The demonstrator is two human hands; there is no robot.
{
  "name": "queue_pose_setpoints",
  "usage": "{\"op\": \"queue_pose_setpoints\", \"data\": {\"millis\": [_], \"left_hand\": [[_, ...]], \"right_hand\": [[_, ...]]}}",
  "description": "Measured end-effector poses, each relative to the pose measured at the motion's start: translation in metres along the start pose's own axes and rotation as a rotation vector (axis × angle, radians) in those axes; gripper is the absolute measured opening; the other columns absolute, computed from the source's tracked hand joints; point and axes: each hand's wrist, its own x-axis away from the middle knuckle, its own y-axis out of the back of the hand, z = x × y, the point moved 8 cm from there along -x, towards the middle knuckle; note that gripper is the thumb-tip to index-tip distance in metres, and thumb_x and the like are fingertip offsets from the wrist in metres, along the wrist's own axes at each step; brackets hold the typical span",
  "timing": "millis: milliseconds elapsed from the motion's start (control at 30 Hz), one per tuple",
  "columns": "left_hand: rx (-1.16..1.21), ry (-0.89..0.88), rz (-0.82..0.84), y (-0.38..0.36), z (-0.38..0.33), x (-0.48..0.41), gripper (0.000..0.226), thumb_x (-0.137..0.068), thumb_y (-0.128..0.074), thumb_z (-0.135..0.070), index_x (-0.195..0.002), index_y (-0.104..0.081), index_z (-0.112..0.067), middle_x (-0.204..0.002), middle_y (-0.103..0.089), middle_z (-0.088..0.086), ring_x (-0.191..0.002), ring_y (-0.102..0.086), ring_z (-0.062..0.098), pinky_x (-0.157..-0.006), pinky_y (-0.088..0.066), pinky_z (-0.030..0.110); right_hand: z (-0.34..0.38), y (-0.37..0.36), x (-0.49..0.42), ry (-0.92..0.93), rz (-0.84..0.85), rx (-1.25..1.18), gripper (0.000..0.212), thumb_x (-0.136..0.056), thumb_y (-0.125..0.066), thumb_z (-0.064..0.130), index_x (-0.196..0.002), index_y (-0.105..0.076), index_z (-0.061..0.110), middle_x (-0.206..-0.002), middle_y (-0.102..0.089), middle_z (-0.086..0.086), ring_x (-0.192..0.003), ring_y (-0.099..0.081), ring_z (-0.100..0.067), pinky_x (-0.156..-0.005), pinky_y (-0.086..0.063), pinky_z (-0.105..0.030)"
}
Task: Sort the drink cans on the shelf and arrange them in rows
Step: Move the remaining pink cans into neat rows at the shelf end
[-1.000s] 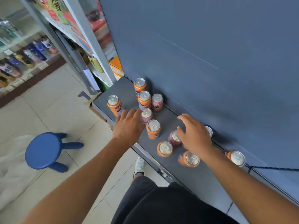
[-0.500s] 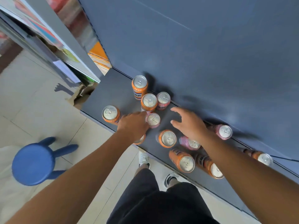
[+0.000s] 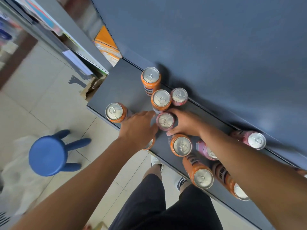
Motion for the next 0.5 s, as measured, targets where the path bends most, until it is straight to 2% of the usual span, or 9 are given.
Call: {"op": "queue_pose_setpoints", "data": {"millis": [67,133,300,400,500], "left_hand": [[-0.003,0.009,-0.002,-0.001,-0.003,0.0,0.04,-0.099,-0.046,-0.041,-0.137,-0.049,-0.028,-0.138,-0.058,-0.005,-0.123,-0.056,0.024,-0.094,-0.049,0.039],[-0.002,0.013,0.009,-0.002,-0.006,0.0,0.041,-0.099,-0.045,-0.041,-0.138,-0.048,-0.029,-0.139,-0.057,-0.005,-0.122,-0.056,0.025,-0.092,-0.048,0.038],[0.005,-0.004,0.011,-0.002,-0.017,0.0,0.041,-0.099,-0.047,-0.041,-0.137,-0.049,-0.027,-0.14,-0.057,-0.003,-0.124,-0.055,0.027,-0.097,-0.046,0.04],[0.05,-0.013,-0.023,-0.002,-0.025,-0.002,0.038,-0.098,-0.05,-0.036,-0.135,-0.053,-0.026,-0.138,-0.059,-0.003,-0.126,-0.053,0.026,-0.101,-0.044,0.04],[0.089,-0.019,-0.094,-0.001,-0.032,-0.002,0.035,-0.096,-0.052,-0.03,-0.129,-0.059,-0.023,-0.131,-0.064,-0.002,-0.123,-0.054,0.026,-0.102,-0.039,0.037]], "right_hand": [[0.001,-0.001,-0.004,0.035,-0.014,0.022,0.083,-0.051,-0.08,0.066,-0.125,-0.05,0.041,-0.118,-0.066,0.017,-0.106,-0.064,-0.016,-0.09,-0.053,-0.04],[0.002,-0.001,-0.005,0.082,-0.047,0.051,0.078,-0.055,-0.074,0.071,-0.123,-0.051,0.043,-0.115,-0.067,0.018,-0.103,-0.065,-0.014,-0.087,-0.054,-0.04],[-0.006,0.011,0.01,0.096,-0.151,0.03,0.066,-0.062,-0.072,0.064,-0.12,-0.056,0.036,-0.113,-0.069,0.013,-0.103,-0.065,-0.015,-0.084,-0.055,-0.037],[-0.02,0.022,0.022,0.042,-0.195,-0.02,0.065,-0.06,-0.077,0.061,-0.118,-0.059,0.036,-0.105,-0.072,0.009,-0.098,-0.066,-0.015,-0.079,-0.054,-0.034],[-0.042,0.033,0.041,-0.081,-0.232,-0.195,0.062,-0.058,-0.082,0.058,-0.112,-0.062,0.034,-0.099,-0.072,0.013,-0.094,-0.067,-0.007,-0.08,-0.055,-0.033]]}}
